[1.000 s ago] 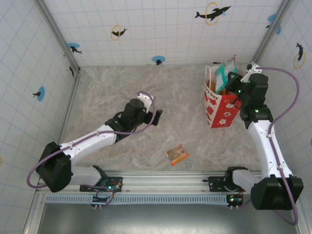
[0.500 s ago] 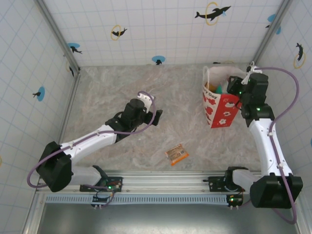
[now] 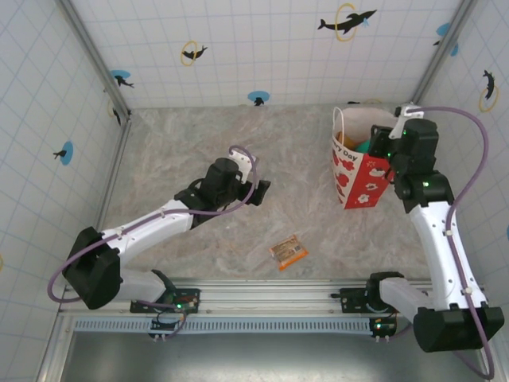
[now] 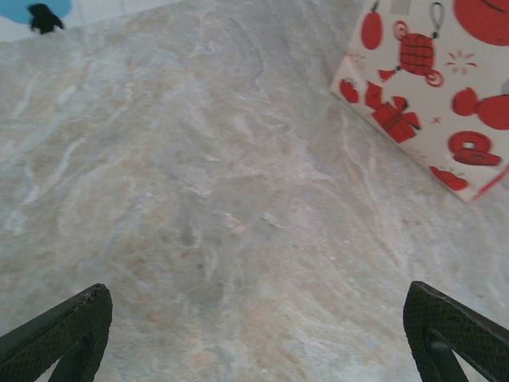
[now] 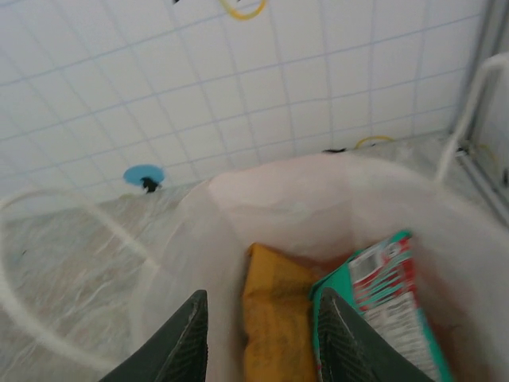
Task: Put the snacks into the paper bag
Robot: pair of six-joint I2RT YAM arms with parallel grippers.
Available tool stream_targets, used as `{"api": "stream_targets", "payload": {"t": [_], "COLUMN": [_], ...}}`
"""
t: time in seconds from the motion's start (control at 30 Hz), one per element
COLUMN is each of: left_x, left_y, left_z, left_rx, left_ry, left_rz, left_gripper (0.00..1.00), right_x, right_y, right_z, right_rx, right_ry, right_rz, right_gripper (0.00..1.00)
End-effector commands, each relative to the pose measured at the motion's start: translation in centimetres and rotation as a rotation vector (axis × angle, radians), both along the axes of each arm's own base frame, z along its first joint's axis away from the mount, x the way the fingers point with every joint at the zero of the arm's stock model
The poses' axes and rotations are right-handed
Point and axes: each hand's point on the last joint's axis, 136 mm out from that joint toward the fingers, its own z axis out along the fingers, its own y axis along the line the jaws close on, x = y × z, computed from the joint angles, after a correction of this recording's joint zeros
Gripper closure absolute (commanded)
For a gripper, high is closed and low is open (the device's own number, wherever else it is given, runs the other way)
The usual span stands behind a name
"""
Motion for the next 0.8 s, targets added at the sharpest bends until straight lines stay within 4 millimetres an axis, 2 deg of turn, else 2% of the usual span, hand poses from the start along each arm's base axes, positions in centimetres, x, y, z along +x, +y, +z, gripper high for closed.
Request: {"api": "stream_targets", "payload": {"t": [0.0,0.17,0.37,0.63,0.77], "left_x": [-2.2,-4.8,-6.9,-8.6,-9.4], "left_y": [-1.2,-1.6,-1.4,-1.3,-1.7], "left_z": [-1.3,-4.8,-8.3,-11.3,-12.3], "left_rx": [-0.063,-0.112,-0.084,-0.046,-0.027], "left_ry": [0.156,0.351,0.528,0.674,0.698], "left_rz": [-0.078,-0.101,-0.101,-0.102,-0.122], "left_gripper": [0.08,0.15,0.19,0.26,0.33], "right_x": [-2.7,-6.5,-10.2,-13.0,-13.8], "right_y": [2.2,5.1,6.9,9.1,9.8], "right_z": [0.2,-3.1,-6.9,-11.7,-13.9], "right_rx": [0.002,0.106,0.243,0.320,0.322], "right_ry": [-0.002,0.083,0.173,0.284,0.324], "right_rz": [0.077,0.151,0.185,0.242,0.264], "right_gripper": [0.61,0.62,0.62,0.63,0.63]}}
